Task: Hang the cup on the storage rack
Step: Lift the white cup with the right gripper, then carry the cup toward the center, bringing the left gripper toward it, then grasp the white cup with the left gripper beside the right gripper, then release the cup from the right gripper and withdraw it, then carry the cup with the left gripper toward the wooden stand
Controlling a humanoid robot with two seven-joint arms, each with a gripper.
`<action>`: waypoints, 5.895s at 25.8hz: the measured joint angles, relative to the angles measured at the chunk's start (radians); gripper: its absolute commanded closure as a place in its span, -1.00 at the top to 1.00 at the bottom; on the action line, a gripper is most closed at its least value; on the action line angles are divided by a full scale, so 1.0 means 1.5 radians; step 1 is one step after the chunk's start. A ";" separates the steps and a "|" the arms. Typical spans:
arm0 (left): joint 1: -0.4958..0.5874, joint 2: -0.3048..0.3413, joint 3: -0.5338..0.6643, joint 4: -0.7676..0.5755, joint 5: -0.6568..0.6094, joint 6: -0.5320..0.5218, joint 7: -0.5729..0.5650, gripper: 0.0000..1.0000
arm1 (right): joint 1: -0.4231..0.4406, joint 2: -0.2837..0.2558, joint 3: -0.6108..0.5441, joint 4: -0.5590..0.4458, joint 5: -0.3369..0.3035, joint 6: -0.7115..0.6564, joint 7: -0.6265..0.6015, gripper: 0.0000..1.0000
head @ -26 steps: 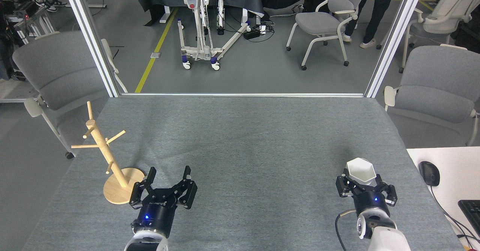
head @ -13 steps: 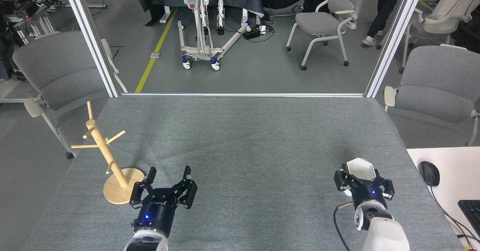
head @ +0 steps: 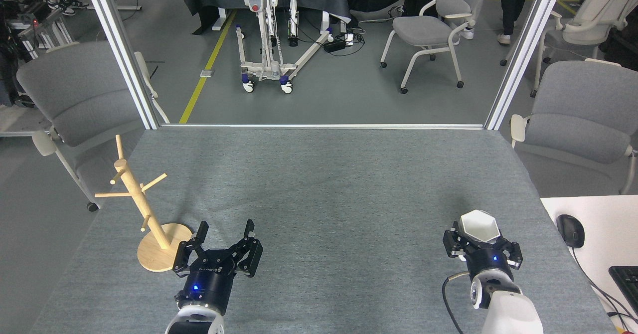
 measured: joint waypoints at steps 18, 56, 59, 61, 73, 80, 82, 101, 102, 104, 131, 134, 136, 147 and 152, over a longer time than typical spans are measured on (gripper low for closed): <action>-0.004 -0.001 0.001 -0.002 0.005 -0.002 0.003 0.98 | 0.000 0.000 -0.002 -0.003 0.000 -0.005 -0.004 -0.20; -0.129 -0.012 -0.298 0.122 -0.229 -0.046 0.035 0.98 | -0.111 -0.052 0.567 -0.599 0.020 0.668 0.551 -0.21; -0.173 -0.013 -0.298 0.156 -0.223 -0.059 0.020 0.98 | -0.108 -0.041 0.588 -0.594 0.052 0.679 0.575 -0.21; -0.198 -0.013 -0.294 0.172 -0.214 -0.083 -0.001 0.98 | -0.104 -0.032 0.598 -0.589 0.061 0.681 0.584 -0.21; -0.243 -0.016 -0.282 0.184 -0.137 -0.207 -0.088 0.98 | -0.102 -0.016 0.630 -0.573 0.069 0.683 0.628 -0.22; -0.286 -0.019 -0.286 0.219 -0.083 -0.222 -0.113 0.98 | -0.102 -0.008 0.647 -0.561 0.070 0.683 0.630 -0.22; -0.301 -0.019 -0.286 0.237 -0.066 -0.223 -0.116 0.98 | -0.101 -0.006 0.651 -0.554 0.070 0.683 0.630 -0.22; -0.320 -0.012 -0.299 0.269 -0.043 -0.225 -0.121 -1.00 | -0.104 0.019 0.680 -0.521 0.073 0.684 0.627 0.93; -0.320 -0.012 -0.299 0.269 -0.044 -0.225 -0.122 -1.00 | -0.105 0.019 0.680 -0.517 0.073 0.684 0.626 0.98; -0.321 -0.010 -0.299 0.270 -0.044 -0.230 -0.124 -1.00 | -0.107 0.021 0.679 -0.502 0.073 0.684 0.623 0.98; -0.222 0.022 -0.295 0.222 -0.061 -0.262 -0.103 -1.00 | -0.099 0.060 0.508 -0.483 0.036 0.638 0.239 0.98; -0.151 0.065 -0.293 0.168 -0.084 -0.206 -0.079 -1.00 | -0.084 0.052 0.349 -0.477 -0.020 0.472 0.170 0.99; -0.101 0.103 -0.293 0.136 -0.094 -0.160 -0.052 -1.00 | -0.066 0.044 0.236 -0.458 -0.053 0.318 0.115 0.99; 0.091 0.226 -0.056 0.084 -0.102 0.025 0.029 -1.00 | 0.061 -0.037 0.004 -0.351 -0.092 -0.089 -0.022 0.99; 0.107 0.246 0.098 0.082 -0.102 0.031 0.033 -1.00 | 0.135 -0.032 0.001 -0.365 -0.092 -0.108 -0.023 0.99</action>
